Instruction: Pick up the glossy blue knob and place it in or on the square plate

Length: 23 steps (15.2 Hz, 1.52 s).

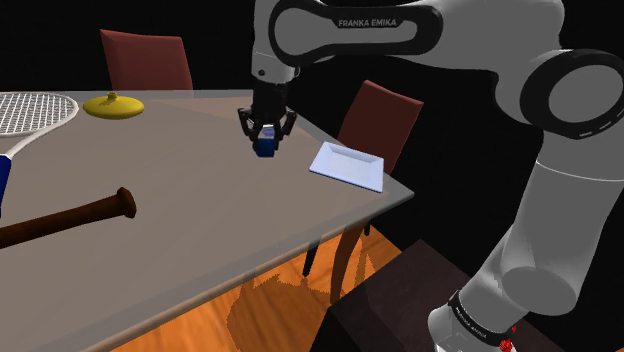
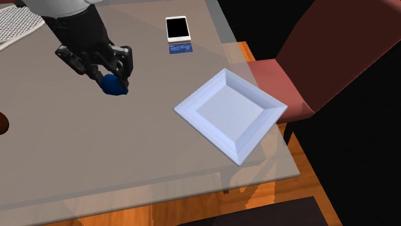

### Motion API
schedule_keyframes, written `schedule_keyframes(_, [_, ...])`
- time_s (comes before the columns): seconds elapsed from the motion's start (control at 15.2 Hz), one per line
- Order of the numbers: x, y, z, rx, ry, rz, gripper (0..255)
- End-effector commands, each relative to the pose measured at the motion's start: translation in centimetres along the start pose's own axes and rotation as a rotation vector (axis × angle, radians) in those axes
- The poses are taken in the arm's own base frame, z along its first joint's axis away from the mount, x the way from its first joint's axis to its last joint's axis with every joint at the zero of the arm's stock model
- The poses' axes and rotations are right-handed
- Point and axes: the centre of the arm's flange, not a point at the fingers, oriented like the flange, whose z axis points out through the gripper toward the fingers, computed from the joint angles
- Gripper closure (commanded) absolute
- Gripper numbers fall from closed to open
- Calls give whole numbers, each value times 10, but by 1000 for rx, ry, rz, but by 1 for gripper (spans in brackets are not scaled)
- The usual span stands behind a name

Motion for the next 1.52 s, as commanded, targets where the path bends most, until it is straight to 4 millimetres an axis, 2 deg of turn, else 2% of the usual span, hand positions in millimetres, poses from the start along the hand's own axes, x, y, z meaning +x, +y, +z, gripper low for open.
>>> schedule_keyframes(0.0, [0, 0, -10, 0, 0, 0, 255])
schedule_keyframes(0.26, [-1, 0, -27, 0, 0, 0, 255])
schedule_keyframes(1.45, [-3, 238, -36, 0, 0, 0, 255])
